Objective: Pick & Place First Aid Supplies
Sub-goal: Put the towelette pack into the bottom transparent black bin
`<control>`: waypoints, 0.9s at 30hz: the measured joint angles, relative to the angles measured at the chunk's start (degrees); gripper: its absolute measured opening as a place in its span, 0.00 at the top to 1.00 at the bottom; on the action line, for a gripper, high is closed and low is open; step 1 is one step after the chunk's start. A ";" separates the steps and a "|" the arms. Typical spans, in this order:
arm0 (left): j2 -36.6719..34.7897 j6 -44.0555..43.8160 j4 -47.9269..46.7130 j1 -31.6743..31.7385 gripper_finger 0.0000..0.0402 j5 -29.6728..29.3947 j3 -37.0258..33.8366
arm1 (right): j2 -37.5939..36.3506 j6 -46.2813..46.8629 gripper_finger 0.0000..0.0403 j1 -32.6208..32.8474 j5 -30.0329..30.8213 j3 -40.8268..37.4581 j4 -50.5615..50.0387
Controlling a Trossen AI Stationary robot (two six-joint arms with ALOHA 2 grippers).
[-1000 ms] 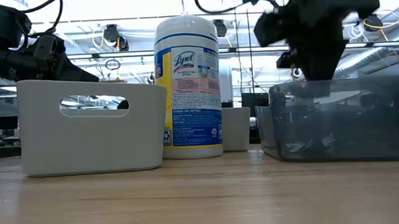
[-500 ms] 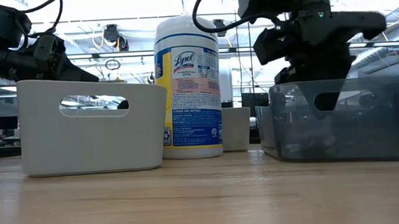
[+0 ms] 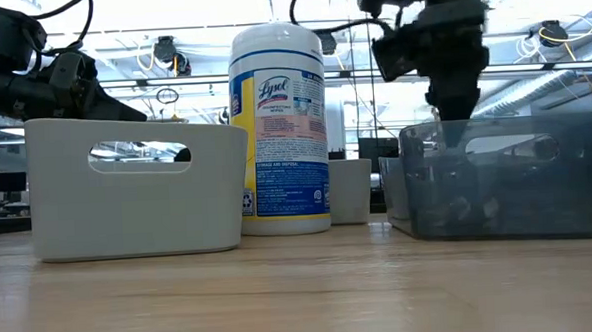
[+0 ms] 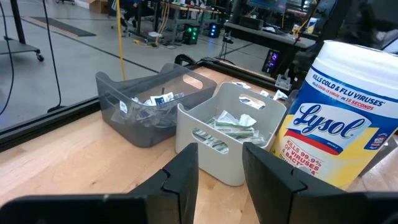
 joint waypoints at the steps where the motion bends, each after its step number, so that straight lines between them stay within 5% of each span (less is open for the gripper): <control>1: 0.00 0.01 0.00 0.00 0.68 0.00 0.00 | -0.33 2.86 0.45 -0.61 0.49 0.00 -0.24; 9: 0.00 0.02 0.00 0.01 0.68 0.00 0.00 | -0.67 16.13 0.48 -4.71 2.45 0.00 -5.03; 27: 0.00 0.02 0.00 0.02 0.68 0.00 0.00 | -14.58 3.03 0.48 -9.02 2.69 -12.78 -12.47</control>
